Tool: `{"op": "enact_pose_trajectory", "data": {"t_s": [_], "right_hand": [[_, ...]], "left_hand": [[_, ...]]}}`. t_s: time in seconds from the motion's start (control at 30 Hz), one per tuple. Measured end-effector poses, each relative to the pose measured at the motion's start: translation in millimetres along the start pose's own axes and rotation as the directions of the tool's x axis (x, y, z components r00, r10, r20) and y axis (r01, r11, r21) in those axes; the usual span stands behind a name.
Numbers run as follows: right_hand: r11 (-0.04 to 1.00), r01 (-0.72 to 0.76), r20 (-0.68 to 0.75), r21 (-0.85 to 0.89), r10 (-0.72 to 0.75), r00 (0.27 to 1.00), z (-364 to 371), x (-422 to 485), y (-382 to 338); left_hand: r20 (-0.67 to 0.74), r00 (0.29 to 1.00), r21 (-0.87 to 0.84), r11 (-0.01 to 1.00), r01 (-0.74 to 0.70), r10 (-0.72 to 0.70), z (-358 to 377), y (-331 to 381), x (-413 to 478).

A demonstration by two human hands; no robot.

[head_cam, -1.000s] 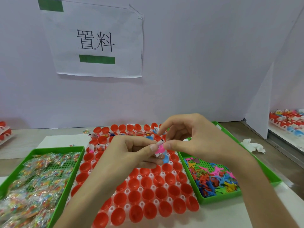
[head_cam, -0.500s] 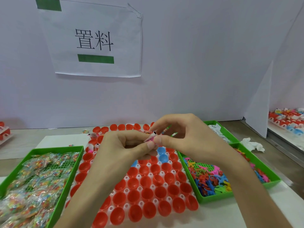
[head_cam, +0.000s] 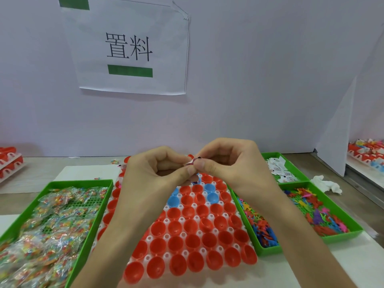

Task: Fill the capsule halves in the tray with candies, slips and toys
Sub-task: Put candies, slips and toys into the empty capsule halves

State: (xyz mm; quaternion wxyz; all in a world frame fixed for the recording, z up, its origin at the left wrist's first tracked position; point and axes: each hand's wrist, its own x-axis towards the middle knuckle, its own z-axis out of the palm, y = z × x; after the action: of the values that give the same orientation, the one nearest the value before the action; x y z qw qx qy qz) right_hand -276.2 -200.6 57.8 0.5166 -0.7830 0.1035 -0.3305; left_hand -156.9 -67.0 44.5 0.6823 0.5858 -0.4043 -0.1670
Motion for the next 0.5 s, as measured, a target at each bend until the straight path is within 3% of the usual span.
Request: {"op": "enact_pose_trajectory", "data": {"t_s": [0.1,0.23,0.37,0.5], "right_hand": [[1.0,-0.023,-0.077,-0.002,0.022,0.997,-4.6,6.1,12.2],[0.966,-0.121,-0.24,-0.227,0.065,0.969,-23.3,13.2,42.3],[0.891,-0.177,-0.232,-0.418,0.083,0.969,-26.6,15.6,75.9],[0.834,-0.187,-0.212,-0.519,0.087,0.974,-18.0,19.4,99.7]], "left_hand": [[0.042,0.999,0.07,0.997,0.025,-0.027,-1.8,-2.2,0.3],[-0.075,0.996,0.01,0.999,0.052,-0.051,-18.1,-2.3,5.9],[-0.253,0.966,-0.077,0.996,0.037,-0.055,-46.1,1.5,12.6],[-0.318,0.948,-0.112,0.994,-0.007,-0.029,-63.4,4.7,14.0]]}}
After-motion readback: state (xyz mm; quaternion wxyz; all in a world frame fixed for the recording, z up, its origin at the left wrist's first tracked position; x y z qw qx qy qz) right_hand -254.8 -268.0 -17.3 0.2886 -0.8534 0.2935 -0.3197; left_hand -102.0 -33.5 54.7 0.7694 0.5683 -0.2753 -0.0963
